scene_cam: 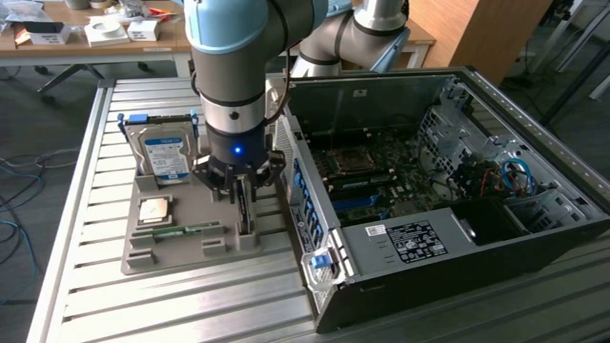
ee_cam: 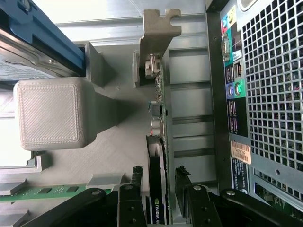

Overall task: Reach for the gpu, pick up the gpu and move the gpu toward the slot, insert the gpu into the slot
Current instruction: 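Pick up the gpu and move the gpu toward the slot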

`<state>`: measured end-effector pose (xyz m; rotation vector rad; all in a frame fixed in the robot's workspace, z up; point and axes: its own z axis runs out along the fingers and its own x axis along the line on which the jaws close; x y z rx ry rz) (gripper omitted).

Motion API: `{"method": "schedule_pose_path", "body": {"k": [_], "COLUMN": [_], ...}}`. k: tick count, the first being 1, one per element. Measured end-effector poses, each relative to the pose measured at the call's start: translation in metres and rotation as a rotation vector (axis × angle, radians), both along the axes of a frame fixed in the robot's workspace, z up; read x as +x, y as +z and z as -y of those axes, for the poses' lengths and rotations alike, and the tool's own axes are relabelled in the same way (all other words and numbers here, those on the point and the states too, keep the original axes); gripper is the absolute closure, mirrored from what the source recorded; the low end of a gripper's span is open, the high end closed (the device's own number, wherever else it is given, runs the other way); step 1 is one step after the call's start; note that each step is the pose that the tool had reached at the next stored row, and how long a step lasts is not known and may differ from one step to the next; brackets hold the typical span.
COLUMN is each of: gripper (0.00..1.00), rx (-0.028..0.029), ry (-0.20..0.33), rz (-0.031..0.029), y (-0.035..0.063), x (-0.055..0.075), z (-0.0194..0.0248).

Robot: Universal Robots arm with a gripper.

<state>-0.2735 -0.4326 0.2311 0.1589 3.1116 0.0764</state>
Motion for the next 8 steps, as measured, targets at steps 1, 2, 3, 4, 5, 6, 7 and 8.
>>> {"method": "schedule_pose_path", "body": {"k": [1,2,3,4,5,6,7,8], "gripper": [0.58,0.58,0.58,0.58,0.58,0.58,0.58,0.58], "rx": [0.0,0.0,0.0001,0.0001,0.0001,0.0,0.0001,0.0], "ry": [0.0,0.0,0.0,0.0,0.0,0.0,0.0,0.0], "rz": [0.0,0.0,0.0001,0.0,0.0,0.0,0.0,0.0], "y": [0.0,0.0,-0.0001,-0.0001,0.0,0.0,0.0,0.0], "x": [0.0,0.0,0.0,0.0,0.0,0.0,-0.0001,0.0], "z": [-0.0005,-0.0008,-0.001,-0.0013,-0.0015,-0.0015,-0.0015,-0.0015]}}
